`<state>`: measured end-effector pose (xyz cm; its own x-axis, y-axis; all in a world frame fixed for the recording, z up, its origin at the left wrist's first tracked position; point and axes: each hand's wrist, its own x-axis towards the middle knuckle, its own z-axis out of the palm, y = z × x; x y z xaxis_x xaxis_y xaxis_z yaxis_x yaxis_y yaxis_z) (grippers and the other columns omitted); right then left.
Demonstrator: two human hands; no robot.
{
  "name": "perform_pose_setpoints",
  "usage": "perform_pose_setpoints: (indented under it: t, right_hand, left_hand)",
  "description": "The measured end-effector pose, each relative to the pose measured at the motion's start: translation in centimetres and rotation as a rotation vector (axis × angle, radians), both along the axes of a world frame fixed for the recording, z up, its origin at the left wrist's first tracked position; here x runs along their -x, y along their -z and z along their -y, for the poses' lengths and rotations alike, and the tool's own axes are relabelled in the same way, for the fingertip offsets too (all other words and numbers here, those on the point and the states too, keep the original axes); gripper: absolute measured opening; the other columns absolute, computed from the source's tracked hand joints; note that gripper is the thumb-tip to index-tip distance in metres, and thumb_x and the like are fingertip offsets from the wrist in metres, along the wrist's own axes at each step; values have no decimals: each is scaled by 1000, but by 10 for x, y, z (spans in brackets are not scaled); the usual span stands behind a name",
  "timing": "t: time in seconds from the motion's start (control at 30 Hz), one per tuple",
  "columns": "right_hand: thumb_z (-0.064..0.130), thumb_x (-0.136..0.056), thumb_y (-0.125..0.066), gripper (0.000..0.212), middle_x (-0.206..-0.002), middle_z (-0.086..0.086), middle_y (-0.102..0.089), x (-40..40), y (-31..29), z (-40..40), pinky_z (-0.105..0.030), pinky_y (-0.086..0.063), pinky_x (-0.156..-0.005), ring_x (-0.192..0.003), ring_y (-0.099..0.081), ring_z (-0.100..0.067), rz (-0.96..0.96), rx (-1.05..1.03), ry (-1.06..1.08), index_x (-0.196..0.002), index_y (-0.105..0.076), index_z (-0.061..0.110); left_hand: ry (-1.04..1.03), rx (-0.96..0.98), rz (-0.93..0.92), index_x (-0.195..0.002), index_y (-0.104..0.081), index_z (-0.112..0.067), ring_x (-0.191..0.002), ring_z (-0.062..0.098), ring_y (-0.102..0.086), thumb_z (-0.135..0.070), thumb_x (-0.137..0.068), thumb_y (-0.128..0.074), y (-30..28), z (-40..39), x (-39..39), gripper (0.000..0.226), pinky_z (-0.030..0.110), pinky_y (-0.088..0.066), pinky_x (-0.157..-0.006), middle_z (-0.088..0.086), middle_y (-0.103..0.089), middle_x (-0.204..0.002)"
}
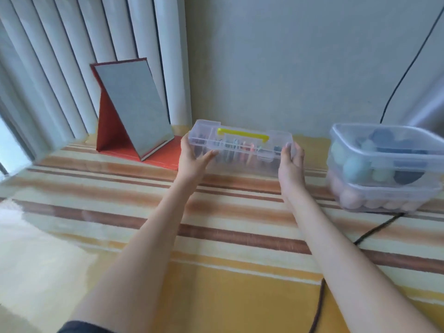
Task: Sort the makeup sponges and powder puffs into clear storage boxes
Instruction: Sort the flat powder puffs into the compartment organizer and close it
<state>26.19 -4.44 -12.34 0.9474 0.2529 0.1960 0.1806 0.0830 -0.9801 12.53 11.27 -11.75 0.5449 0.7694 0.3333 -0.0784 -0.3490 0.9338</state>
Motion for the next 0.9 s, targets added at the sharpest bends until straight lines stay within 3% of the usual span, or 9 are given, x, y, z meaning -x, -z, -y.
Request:
perform_pose_setpoints:
  t: [0.07,0.13,0.33,0.47,0.57,0.63,0.73,0.8,0.9]
  right_hand:
    - [37,-103,-37,49,-147,1,-39,-16,0,-7,-9,-27,-89,-125,-39,-8,26,2,12,-146,-30,16]
    - [39,-102,-38,52,-150,1,-37,-30,1,-10,-13,-25,-93,-133,-37,-13,31,48,29,-148,-29,17]
    - [46,-100,-37,59,-152,-2,-36,-49,8,-14,-21,-26,-95,-137,-36,-20,12,118,49,-149,-26,16]
    - [40,-102,-36,56,-152,-7,-37,-33,9,-7,-28,-31,-105,-137,-37,-25,4,268,55,-148,-27,11]
    - [23,-103,-37,50,-155,-7,-32,-15,5,6,-34,-27,-112,-141,-32,-25,-52,341,25,-150,-26,10]
    - [9,-100,-36,45,-149,-8,-42,2,2,19,-28,-33,-104,-136,-40,-24,-48,346,9,-145,-37,10]
    - [2,-91,-40,34,-110,-7,-70,36,-2,46,-27,-47,-78,-100,-62,-23,127,336,117,-105,-69,13]
    - [1,-86,-42,31,-83,-3,-71,56,-12,65,-35,-50,-69,-81,-63,-24,343,255,240,-81,-70,14]
    - [2,-81,-46,22,-78,-4,-67,68,-31,93,-34,-43,-72,-77,-56,-25,756,122,487,-79,-67,8]
  left_hand:
    - [27,3,-33,-139,-31,-11,-119,15,-49,-19,-82,-73,3,-12,-20,71,31,-41,-101,-1,-51,-129]
    - [15,3,-70,-139,-31,-11,-121,19,-49,-24,-82,-73,9,-16,-37,72,36,-42,-102,2,-51,-131]
    - [-82,-28,-179,-131,-37,-11,-112,24,-52,-37,-83,-69,17,-18,-53,64,32,-42,-88,6,-55,-123]
    - [-131,-71,-269,-126,-41,-6,-115,27,-51,-25,-88,-63,14,-2,-43,47,28,-37,-84,8,-54,-124]
    - [-143,-102,-298,-139,-34,-6,-127,27,-43,-11,-89,-53,14,25,-29,54,33,-37,-99,11,-45,-139]
    - [-155,-50,-313,-145,-24,-7,-133,28,-36,-3,-87,-45,15,50,-19,62,29,-33,-100,12,-34,-148]
    - [-99,-32,-232,-148,-21,-14,-136,22,-31,-5,-89,-47,10,94,-10,64,20,-23,-94,6,-28,-152]
    - [-21,-87,-136,-146,-27,-17,-136,17,-31,-16,-94,-50,2,123,-10,57,18,-21,-99,2,-33,-150]
    - [111,-42,-15,-143,-35,-19,-135,13,-35,-28,-96,-49,-9,166,-18,50,29,-27,-111,-2,-39,-147]
